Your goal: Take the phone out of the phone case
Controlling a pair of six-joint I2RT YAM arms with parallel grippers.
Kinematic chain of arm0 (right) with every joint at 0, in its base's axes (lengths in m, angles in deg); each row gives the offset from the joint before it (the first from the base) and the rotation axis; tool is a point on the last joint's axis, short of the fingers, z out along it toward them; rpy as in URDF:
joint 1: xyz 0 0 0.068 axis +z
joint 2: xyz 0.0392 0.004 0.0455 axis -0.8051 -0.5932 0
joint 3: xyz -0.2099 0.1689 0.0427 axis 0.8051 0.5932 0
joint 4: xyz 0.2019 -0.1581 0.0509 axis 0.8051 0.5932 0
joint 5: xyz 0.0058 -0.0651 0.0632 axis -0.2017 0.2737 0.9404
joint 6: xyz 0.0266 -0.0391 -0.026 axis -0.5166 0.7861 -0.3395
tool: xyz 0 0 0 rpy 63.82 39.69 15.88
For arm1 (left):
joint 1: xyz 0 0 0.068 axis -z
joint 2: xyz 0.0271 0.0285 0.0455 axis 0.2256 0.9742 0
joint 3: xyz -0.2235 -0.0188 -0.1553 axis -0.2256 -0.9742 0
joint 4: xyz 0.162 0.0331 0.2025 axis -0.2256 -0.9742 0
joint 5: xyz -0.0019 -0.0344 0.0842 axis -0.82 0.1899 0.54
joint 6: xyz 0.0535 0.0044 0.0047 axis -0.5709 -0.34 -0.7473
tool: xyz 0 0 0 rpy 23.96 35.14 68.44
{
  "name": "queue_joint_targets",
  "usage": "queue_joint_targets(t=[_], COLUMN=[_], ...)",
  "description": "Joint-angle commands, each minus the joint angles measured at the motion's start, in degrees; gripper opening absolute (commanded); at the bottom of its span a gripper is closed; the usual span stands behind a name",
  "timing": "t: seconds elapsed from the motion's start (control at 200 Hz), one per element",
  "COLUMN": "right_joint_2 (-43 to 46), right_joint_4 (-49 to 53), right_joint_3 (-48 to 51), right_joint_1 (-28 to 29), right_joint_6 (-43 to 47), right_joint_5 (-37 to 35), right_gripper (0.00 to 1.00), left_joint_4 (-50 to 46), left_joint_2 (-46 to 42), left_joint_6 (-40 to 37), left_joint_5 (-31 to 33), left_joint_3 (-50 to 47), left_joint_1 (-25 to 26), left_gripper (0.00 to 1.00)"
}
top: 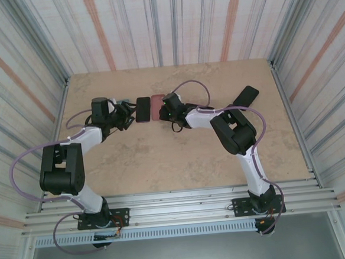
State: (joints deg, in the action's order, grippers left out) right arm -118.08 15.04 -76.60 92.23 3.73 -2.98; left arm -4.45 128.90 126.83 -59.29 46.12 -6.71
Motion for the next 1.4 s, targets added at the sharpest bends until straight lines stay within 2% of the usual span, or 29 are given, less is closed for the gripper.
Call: queue_joint_targets(t=[0.0,0.205,0.326,0.431,0.506,0.536,0.566,0.877,0.912,1.393], right_joint_2=[1.7,6.9,11.7,15.1,17.0,17.5,18.0,17.7,17.1,6.2], right_joint_4=[3.7,3.5,6.4,9.2,10.9,12.2,13.7,24.7,25.2,31.0], right_joint_3=[0.3,2.2,4.2,6.2,7.7,7.9,8.0,7.1,6.7,-1.9], right_joint_1=[0.2,-0.9,-3.2,-6.1,-9.4,-10.8,-11.9,-21.9,-22.7,-24.6], right_joint_6=[4.0,10.0,18.6,26.2,31.0,33.2,35.6,63.1,65.2,81.8], right_joint_5=[-1.9,1.1,5.7,7.8,12.2,14.1,15.4,27.0,27.7,27.4], right_gripper=[0.48,0.57,0.7,0.77,0.82,0.88,0.91,0.94,0.98,1.0], left_joint_4=[-1.5,-2.9,1.5,1.7,1.6,1.8,2.3,5.0,4.5,1.1], left_joint_2=[-2.3,-3.3,-3.6,-4.0,-4.7,-5.0,-5.1,-4.5,-4.5,-4.3], left_joint_6=[-2.2,-4.3,-4.6,-5.7,-6.3,-6.2,-6.0,-3.6,-4.0,-5.5], left_joint_5=[-0.2,-1.0,-3.8,-5.7,-5.9,-5.9,-6.0,-7.9,-7.8,-7.5], left_joint_3=[0.9,1.9,1.0,1.7,1.7,1.5,1.2,1.7,2.0,3.8], left_joint_1=[-0.4,-0.4,-0.4,0.1,0.6,0.8,1.0,4.3,4.7,7.3], left_gripper=[0.72,0.73,0.78,0.85,0.88,0.89,0.89,0.92,0.92,0.92])
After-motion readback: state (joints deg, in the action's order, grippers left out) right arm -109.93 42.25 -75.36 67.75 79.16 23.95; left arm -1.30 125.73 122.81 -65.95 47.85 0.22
